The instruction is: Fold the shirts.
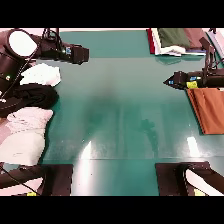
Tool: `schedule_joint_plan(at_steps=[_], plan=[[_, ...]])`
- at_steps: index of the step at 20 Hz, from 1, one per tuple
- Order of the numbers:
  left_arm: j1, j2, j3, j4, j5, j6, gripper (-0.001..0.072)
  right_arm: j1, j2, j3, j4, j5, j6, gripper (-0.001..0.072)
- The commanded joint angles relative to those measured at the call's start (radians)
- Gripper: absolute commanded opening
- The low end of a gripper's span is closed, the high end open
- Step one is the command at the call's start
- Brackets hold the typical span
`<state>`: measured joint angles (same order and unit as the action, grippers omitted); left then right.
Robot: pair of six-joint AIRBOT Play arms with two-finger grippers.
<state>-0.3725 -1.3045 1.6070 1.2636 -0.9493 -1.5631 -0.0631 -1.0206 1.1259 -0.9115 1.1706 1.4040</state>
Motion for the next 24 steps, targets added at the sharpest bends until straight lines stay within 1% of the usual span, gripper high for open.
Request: schedule_joint_plan(at_steps=[1, 12, 14, 15, 16, 17, 18, 19, 20, 22, 24], plan=[[0.000, 0.000, 0.000, 0.000, 0.000, 0.000, 0.0024, 0.003, 0.000, 0.000, 0.002, -0.001, 0.001, 0.0018], [0.000, 0.000, 0.000, 0.000, 0.001, 0.000, 0.0024, 0.003, 0.000, 0.000, 0.003, 0.011, 0.002, 0.0017], [0.000, 0.000, 0.000, -0.011, 0.044, 0.002, 0.0024, 0.003, 0.000, 0.000, 0.003, 0.010, 0.002, 0.0018], [0.001, 0.000, 0.000, 0.027, 0.099, 0.010, 0.0029, 0.003, 0.000, 0.000, 0.003, 0.010, 0.002, 0.0018], [0.001, 0.000, 0.000, 0.132, 0.147, 0.026, 0.0318, 0.003, 0.000, 0.000, 0.003, 0.011, 0.002, 0.0017], [0.005, -0.003, 0.000, 0.256, 0.171, -0.002, 0.0626, 0.003, 0.000, 0.000, 0.003, 0.011, 0.002, 0.0018], [0.024, -0.011, 0.000, 0.373, 0.171, -0.064, 0.0609, 0.003, 0.000, 0.000, 0.003, 0.011, 0.002, 0.0018], [0.059, -0.028, 0.000, 0.449, 0.160, -0.106, 0.0611, 0.003, 0.000, 0.000, 0.003, 0.011, 0.002, 0.0018], [0.114, -0.054, 0.000, 0.487, 0.135, -0.146, 0.0611, 0.003, 0.000, 0.000, 0.002, 0.010, 0.002, 0.0017], [0.230, -0.120, 0.000, 0.487, 0.068, -0.175, 0.0611, 0.003, 0.000, 0.000, 0.002, 0.011, 0.002, 0.0018], [0.333, -0.203, 0.000, 0.487, 0.005, -0.187, 0.0611, 0.003, 0.000, 0.000, 0.002, 0.010, 0.002, 0.0018]])
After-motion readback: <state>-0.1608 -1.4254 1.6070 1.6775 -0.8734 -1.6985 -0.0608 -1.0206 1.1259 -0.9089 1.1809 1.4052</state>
